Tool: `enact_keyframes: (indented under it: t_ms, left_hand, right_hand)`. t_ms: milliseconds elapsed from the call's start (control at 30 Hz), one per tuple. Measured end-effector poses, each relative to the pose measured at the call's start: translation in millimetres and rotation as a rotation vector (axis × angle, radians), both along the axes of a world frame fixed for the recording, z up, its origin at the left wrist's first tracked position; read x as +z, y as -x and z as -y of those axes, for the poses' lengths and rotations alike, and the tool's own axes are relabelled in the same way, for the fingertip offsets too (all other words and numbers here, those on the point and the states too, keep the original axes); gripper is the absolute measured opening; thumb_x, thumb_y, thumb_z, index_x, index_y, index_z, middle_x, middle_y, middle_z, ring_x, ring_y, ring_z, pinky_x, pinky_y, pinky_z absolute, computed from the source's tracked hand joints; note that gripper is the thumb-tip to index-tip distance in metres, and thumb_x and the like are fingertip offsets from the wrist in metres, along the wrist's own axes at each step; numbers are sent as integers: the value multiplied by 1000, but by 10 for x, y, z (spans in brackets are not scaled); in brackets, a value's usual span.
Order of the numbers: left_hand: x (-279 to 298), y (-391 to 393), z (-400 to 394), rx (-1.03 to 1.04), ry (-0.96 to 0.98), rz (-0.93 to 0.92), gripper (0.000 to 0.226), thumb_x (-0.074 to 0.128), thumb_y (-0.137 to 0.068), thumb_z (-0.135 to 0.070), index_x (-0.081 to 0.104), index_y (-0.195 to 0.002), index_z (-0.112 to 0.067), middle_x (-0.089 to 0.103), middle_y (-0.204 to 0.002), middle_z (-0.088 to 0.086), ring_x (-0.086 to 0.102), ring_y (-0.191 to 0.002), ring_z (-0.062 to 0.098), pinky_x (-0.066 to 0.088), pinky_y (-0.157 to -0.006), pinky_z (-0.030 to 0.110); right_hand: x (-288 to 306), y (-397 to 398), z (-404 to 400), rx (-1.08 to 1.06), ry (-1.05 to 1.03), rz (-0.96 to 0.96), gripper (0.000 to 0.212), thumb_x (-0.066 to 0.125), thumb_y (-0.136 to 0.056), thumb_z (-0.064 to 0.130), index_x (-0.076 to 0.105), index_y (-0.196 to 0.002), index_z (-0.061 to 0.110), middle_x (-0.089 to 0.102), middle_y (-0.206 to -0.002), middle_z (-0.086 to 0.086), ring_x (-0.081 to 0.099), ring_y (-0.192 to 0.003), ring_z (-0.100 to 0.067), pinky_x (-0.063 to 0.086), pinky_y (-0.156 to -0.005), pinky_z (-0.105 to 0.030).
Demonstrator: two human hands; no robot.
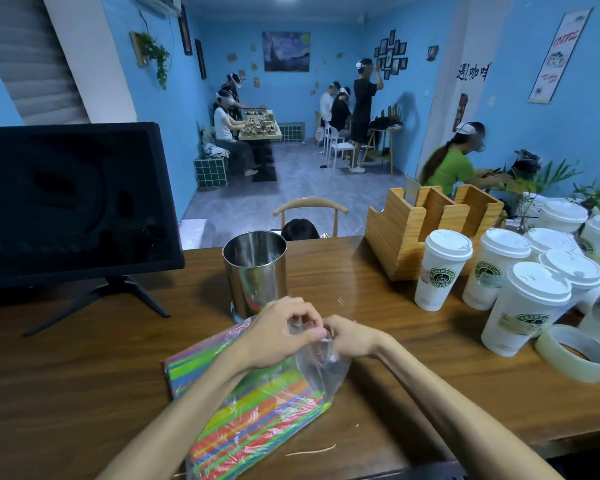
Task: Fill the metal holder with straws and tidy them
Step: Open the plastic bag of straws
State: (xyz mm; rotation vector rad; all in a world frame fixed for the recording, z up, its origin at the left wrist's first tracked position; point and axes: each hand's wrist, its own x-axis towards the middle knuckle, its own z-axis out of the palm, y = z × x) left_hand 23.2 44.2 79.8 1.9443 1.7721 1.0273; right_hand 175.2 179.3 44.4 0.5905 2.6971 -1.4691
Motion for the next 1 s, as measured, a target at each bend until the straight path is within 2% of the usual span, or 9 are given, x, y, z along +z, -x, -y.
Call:
enact_keyframes:
  t_ms: [100, 200, 333, 400, 500, 633, 767, 900, 1000]
  left_hand:
    - [67, -3, -90, -8, 24, 13, 20, 67, -83, -52, 71, -86, -33, 65, -88, -7, 58, -88, 13, 49, -84, 39]
    - [91, 16, -196, 34, 17, 142, 21, 66, -82, -50, 71, -86, -31, 64, -96, -8, 61, -95, 11, 48, -95, 43]
    - [16, 23, -234, 88, 10, 184, 18, 67, -82, -51, 69, -96, -40, 63, -110, -17, 57, -114, 4, 38, -111, 50]
    - [10, 12, -143, 125, -6, 188, 32, 66, -82, -58, 64, -112, -46, 59, -122, -21, 53, -123, 2, 38, -112, 45]
    - [8, 25, 124, 211, -91, 249, 48, 57, -84, -66, 57, -127, -45, 54, -130, -27, 48, -126, -2, 40, -106, 32]
    - [-132, 265, 481, 422, 16, 28, 36, 49, -92, -65, 54, -124, -49, 51, -122, -29, 46, -118, -1, 37, -101, 33]
    - [-167, 498, 365, 361, 171, 84, 25, 48, -105, -34, 57, -127, -41, 55, -125, -15, 50, -119, 5, 42, -107, 36]
    - [17, 280, -241, 97, 182, -92, 34, 41, -106, -39, 57, -136, -35, 57, -135, -8, 44, -128, 12, 32, -110, 37]
    - [122, -2, -730, -30, 316, -265, 35, 34, -106, -46, 63, -126, -45, 60, -133, -7, 41, -129, 18, 25, -103, 41]
  right_hand:
    - [128, 138, -42, 122, 75, -35, 40, 76, -73, 13, 67, -112, 7, 71, -101, 8, 66, -93, 0, 53, -83, -19]
    - [210, 202, -141, 241, 168, -21, 54, 74, -90, 5, 46, -135, 15, 58, -127, 8, 61, -112, 6, 49, -94, -17]
    - [63, 207, -285, 205, 145, 50, 118, 82, -71, 62, 15, -155, 12, 37, -149, 2, 48, -133, 1, 45, -101, -14]
    - [-19, 190, -312, 173, 95, 40, 136, 81, -70, 61, -9, -161, 16, 7, -166, 4, 18, -152, -11, 32, -116, -17]
    - [-91, 85, -343, 100, 171, 53, 117, 79, -79, 46, -1, -163, 29, 7, -169, 7, 18, -154, -13, 24, -126, -36]
    - [-111, -228, -333, -188, 432, -136, 40, 60, -101, 33, 60, -139, 21, 65, -137, -6, 63, -126, -23, 44, -114, -48]
    - [-222, -489, -135, -337, 722, -265, 80, 30, -97, 71, 63, -131, 7, 68, -127, -18, 65, -120, -30, 46, -105, -42]
    - [-458, -611, -11, -326, 613, -407, 86, 77, -70, 74, 68, -116, 2, 73, -112, -12, 66, -105, -20, 48, -96, -34]
    - [-486, -700, 104, -351, 389, -397, 66, 82, -72, 62, 71, -108, 8, 76, -104, 3, 64, -100, -6, 45, -94, -22]
